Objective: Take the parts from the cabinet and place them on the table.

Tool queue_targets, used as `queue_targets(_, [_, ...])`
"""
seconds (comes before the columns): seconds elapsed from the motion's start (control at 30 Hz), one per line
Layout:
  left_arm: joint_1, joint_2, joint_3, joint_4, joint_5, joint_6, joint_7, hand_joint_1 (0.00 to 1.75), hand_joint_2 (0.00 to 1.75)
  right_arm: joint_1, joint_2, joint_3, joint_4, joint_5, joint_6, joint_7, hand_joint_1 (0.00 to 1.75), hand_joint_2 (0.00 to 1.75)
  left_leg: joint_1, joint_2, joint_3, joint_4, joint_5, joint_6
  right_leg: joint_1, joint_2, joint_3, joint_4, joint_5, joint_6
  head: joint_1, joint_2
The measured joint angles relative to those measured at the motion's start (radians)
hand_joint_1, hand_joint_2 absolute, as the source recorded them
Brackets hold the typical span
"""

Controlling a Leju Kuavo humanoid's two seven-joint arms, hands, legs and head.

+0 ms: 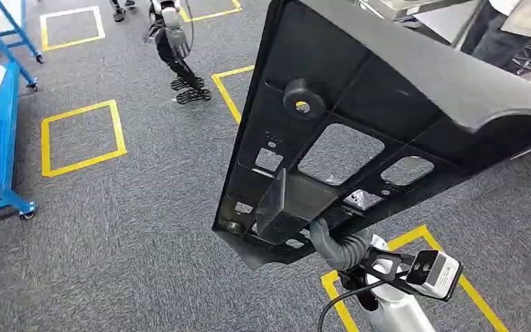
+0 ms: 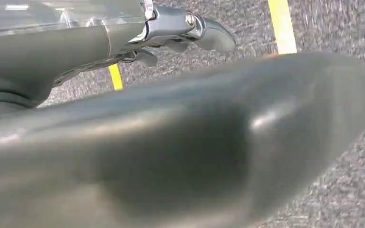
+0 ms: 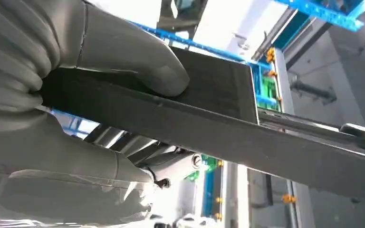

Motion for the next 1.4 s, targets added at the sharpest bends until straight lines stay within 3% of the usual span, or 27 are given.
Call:
queue_targets(0.03, [-0.002, -0.001, 0.0, 0.0, 0.0, 0.0, -0.001, 0.0, 0.0, 0.0, 0.0, -0.001, -0.003, 0.0, 0.0, 0.0, 1.75, 1.75, -0.001, 0.004, 0.001, 0.0, -0.006, -0.006, -0.011, 0.012, 0.009, -0.012, 0.008, -0.009, -0.002, 0.0])
queue_targets(0.1, [-0.003, 0.0, 0.0, 0.0, 0.0, -0.001, -0.005, 0.0, 0.0, -0.004, 0.001, 0.0, -0.006, -0.001, 0.002, -0.001, 1.75, 1.75, 0.008, -0.073, -0.034, 0.09, -0.066, -0.013, -0.014, 0.03, 0.011, -0.018, 0.013, -0.018, -0.003, 0.0])
queue_targets(0.13, [0.0, 0.0, 0.0, 0.0, 0.0, -0.001, -0.005, 0.0, 0.0, -0.003, 0.003, 0.0, -0.006, -0.001, 0.004, -0.001, 1.75, 1.75, 0.008, -0.089, -0.075, 0.179, -0.108, -0.016, -0.014, 0.042, 0.011, -0.017, 0.013, -0.019, -0.006, 0.0])
queue_targets(0.2, [0.006, 0.001, 0.0, 0.0, 0.0, 0.0, -0.004, 0.0, 0.0, 0.003, 0.003, 0.0, -0.006, -0.001, 0.005, -0.001, 1.75, 1.75, 0.008, -0.098, -0.148, 0.321, -0.152, -0.021, -0.013, 0.068, 0.01, -0.014, 0.013, -0.02, -0.008, 0.0])
queue_targets(0.23, [0.007, 0.001, 0.0, 0.0, 0.0, 0.001, -0.002, 0.0, 0.0, 0.006, 0.003, 0.0, -0.006, -0.001, 0.005, -0.001, 1.75, 1.75, 0.008, -0.098, -0.157, 0.33, -0.14, -0.021, -0.013, 0.08, 0.01, -0.012, 0.012, -0.02, -0.007, 0.0])
queue_targets(0.33, [0.005, 0.002, 0.0, 0.0, 0.0, 0.002, 0.003, 0.0, 0.0, 0.009, 0.003, 0.0, -0.011, 0.005, 0.005, 0.0, 1.75, 1.75, 0.011, -0.117, -0.063, 0.108, -0.003, -0.018, -0.015, 0.119, 0.011, 0.0, 0.007, -0.014, -0.008, 0.0])
queue_targets(0.37, [0.006, 0.005, 0.0, 0.0, 0.0, 0.003, 0.005, 0.0, 0.0, 0.01, 0.004, 0.0, -0.015, 0.005, 0.005, 0.0, 1.75, 1.75, 0.016, -0.16, -0.034, 0.035, 0.016, -0.016, -0.017, 0.129, 0.008, 0.005, 0.003, -0.01, -0.008, 0.0])
queue_targets(0.4, [0.005, 0.005, 0.0, 0.0, 0.0, 0.002, 0.008, 0.0, 0.0, 0.01, 0.005, -0.001, -0.016, 0.005, 0.005, 0.0, 1.75, 1.75, 0.017, -0.175, -0.023, 0.013, 0.002, -0.013, -0.01, 0.141, 0.0, 0.015, 0.001, -0.004, -0.007, 0.0])
queue_targets(0.53, [0.003, 0.01, 0.003, 0.0, 0.0, 0.008, 0.018, 0.0, 0.0, 0.036, 0.005, -0.008, -0.026, 0.017, 0.006, 0.0, 1.75, 1.75, 0.018, -0.143, -0.022, 0.008, 0.012, 0.013, -0.015, 0.172, -0.008, 0.006, 0.01, 0.02, -0.007, 0.0])
queue_targets(0.57, [0.001, 0.013, 0.011, 0.0, 0.0, 0.01, 0.018, 0.0, 0.0, 0.042, 0.005, -0.014, -0.03, 0.021, 0.013, 0.0, 1.75, 1.75, 0.017, -0.131, -0.019, 0.003, 0.016, 0.019, -0.014, 0.138, -0.012, 0.019, -0.003, 0.022, -0.006, 0.0])
queue_targets(0.6, [0.002, 0.017, 0.019, 0.0, 0.0, 0.01, 0.017, 0.0, 0.0, 0.041, 0.005, -0.018, -0.033, 0.023, 0.016, 0.0, 1.75, 1.75, 0.017, -0.122, -0.019, 0.0, 0.017, 0.027, -0.013, 0.091, -0.038, 0.072, -0.041, 0.027, 0.007, 0.0])
queue_targets(0.63, [0.005, 0.018, 0.024, 0.0, 0.0, 0.01, 0.018, 0.0, 0.0, 0.041, 0.006, -0.018, -0.033, 0.023, 0.018, 0.0, 1.75, 1.75, 0.014, -0.111, -0.02, 0.0, 0.016, 0.028, -0.016, 0.069, -0.076, 0.153, -0.085, 0.033, 0.006, 0.0])
queue_targets(0.67, [0.008, 0.021, 0.027, 0.0, 0.0, 0.006, 0.018, 0.0, 0.0, 0.045, 0.006, -0.018, -0.033, 0.025, 0.018, 0.0, 1.75, 1.75, 0.013, -0.097, -0.02, 0.0, 0.015, 0.029, -0.02, 0.059, -0.12, 0.247, -0.124, 0.037, 0.008, 0.0])
queue_targets(0.73, [0.008, 0.024, 0.032, 0.0, 0.0, 0.0, 0.019, 0.0, 0.0, 0.052, 0.006, -0.019, -0.033, 0.029, 0.018, 0.0, 1.75, 1.75, 0.012, -0.075, -0.021, 0.001, 0.014, 0.03, -0.024, 0.055, -0.163, 0.331, -0.14, 0.042, 0.008, 0.0])
queue_targets(0.77, [0.007, 0.025, 0.036, 0.0, 0.0, -0.002, 0.019, 0.0, 0.0, 0.053, 0.006, -0.019, -0.033, 0.029, 0.018, 0.0, 1.75, 1.75, 0.012, -0.064, -0.02, 0.001, 0.013, 0.029, -0.027, 0.052, -0.147, 0.298, -0.111, 0.044, 0.007, 0.0])
queue_targets(0.83, [0.004, 0.025, 0.043, 0.0, 0.0, -0.006, 0.023, 0.0, 0.0, 0.052, 0.007, -0.019, -0.033, 0.031, 0.018, 0.0, 1.75, 1.75, 0.012, -0.047, -0.015, 0.001, 0.01, 0.024, -0.027, 0.033, -0.057, 0.13, -0.029, 0.04, 0.008, 0.0])
queue_targets(0.87, [0.003, 0.025, 0.045, 0.0, 0.0, -0.008, 0.023, 0.0, 0.0, 0.051, 0.008, -0.019, -0.033, 0.031, 0.018, 0.0, 1.75, 1.75, 0.011, -0.04, -0.01, 0.001, 0.007, 0.02, -0.022, -0.006, -0.003, 0.034, 0.005, 0.032, 0.008, 0.0])
queue_targets(0.9, [0.003, 0.025, 0.047, 0.0, 0.0, -0.01, 0.028, 0.0, 0.0, 0.048, 0.01, -0.019, -0.034, 0.031, 0.019, 0.001, 1.75, 1.75, 0.004, -0.033, -0.008, 0.003, 0.003, 0.013, -0.008, -0.043, 0.011, -0.003, -0.006, 0.023, 0.007, 0.0])
queue_targets(1.03, [0.0, 0.024, 0.052, 0.0, 0.0, -0.012, 0.04, 0.0, 0.0, 0.048, 0.014, -0.022, -0.036, 0.029, 0.023, 0.0, 1.75, 1.75, 0.003, 0.004, 0.004, -0.004, -0.001, -0.01, -0.008, 0.007, 0.007, -0.011, 0.003, 0.001, 0.006, 0.0])
queue_targets(1.1, [0.0, 0.024, 0.053, 0.0, 0.0, -0.013, 0.04, 0.0, 0.0, 0.046, 0.016, -0.023, -0.039, 0.025, 0.029, -0.001, 1.75, 1.75, 0.011, -0.063, -0.016, 0.051, -0.045, -0.016, -0.017, 0.025, 0.016, -0.021, 0.012, -0.012, 0.004, 0.0])
queue_targets(1.13, [0.002, 0.024, 0.053, 0.0, 0.0, -0.013, 0.042, 0.0, 0.0, 0.046, 0.019, -0.023, -0.039, 0.024, 0.031, -0.001, 1.75, 1.75, 0.013, -0.084, -0.05, 0.128, -0.086, -0.017, -0.017, 0.035, 0.016, -0.021, 0.011, -0.014, -0.002, 0.0])
queue_targets(1.2, [0.008, 0.026, 0.054, 0.0, 0.0, -0.012, 0.045, 0.0, 0.0, 0.047, 0.02, -0.023, -0.038, 0.024, 0.033, 0.0, 1.75, 1.75, 0.013, -0.098, -0.13, 0.29, -0.151, -0.022, -0.016, 0.059, 0.014, -0.019, 0.011, -0.016, -0.007, 0.0])
queue_targets(1.23, [0.01, 0.026, 0.054, 0.0, 0.0, -0.011, 0.046, 0.0, 0.0, 0.049, 0.02, -0.023, -0.038, 0.024, 0.034, 0.0, 1.75, 1.75, 0.013, -0.099, -0.152, 0.327, -0.151, -0.023, -0.015, 0.072, 0.014, -0.016, 0.011, -0.016, -0.008, 0.0])
queue_targets(1.27, [0.01, 0.026, 0.054, 0.0, 0.0, -0.011, 0.046, 0.0, 0.0, 0.05, 0.02, -0.023, -0.038, 0.024, 0.034, 0.0, 1.75, 1.75, 0.013, -0.099, -0.148, 0.309, -0.124, -0.022, -0.016, 0.086, 0.014, -0.013, 0.01, -0.016, -0.007, 0.0])
queue_targets(1.33, [0.008, 0.026, 0.054, 0.0, 0.0, -0.011, 0.046, 0.0, 0.0, 0.049, 0.021, -0.023, -0.038, 0.024, 0.034, 0.0, 1.75, 1.75, 0.016, -0.106, -0.083, 0.154, -0.029, -0.02, -0.017, 0.111, 0.015, -0.004, 0.005, -0.011, -0.007, 0.0])
queue_targets(1.37, [0.008, 0.026, 0.054, 0.0, 0.0, -0.011, 0.047, 0.0, 0.0, 0.048, 0.022, -0.023, -0.038, 0.024, 0.034, 0.0, 1.75, 1.75, 0.019, -0.132, -0.043, 0.064, 0.015, -0.019, -0.018, 0.122, 0.014, 0.002, 0.001, -0.008, -0.007, 0.0])
queue_targets(1.4, [0.007, 0.027, 0.054, 0.0, 0.0, -0.011, 0.049, 0.0, 0.0, 0.047, 0.022, -0.024, -0.038, 0.024, 0.033, 0.0, 1.75, 1.75, 0.021, -0.171, -0.026, 0.031, -0.004, -0.015, -0.015, 0.132, 0.01, 0.007, -0.002, -0.002, -0.007, 0.0])
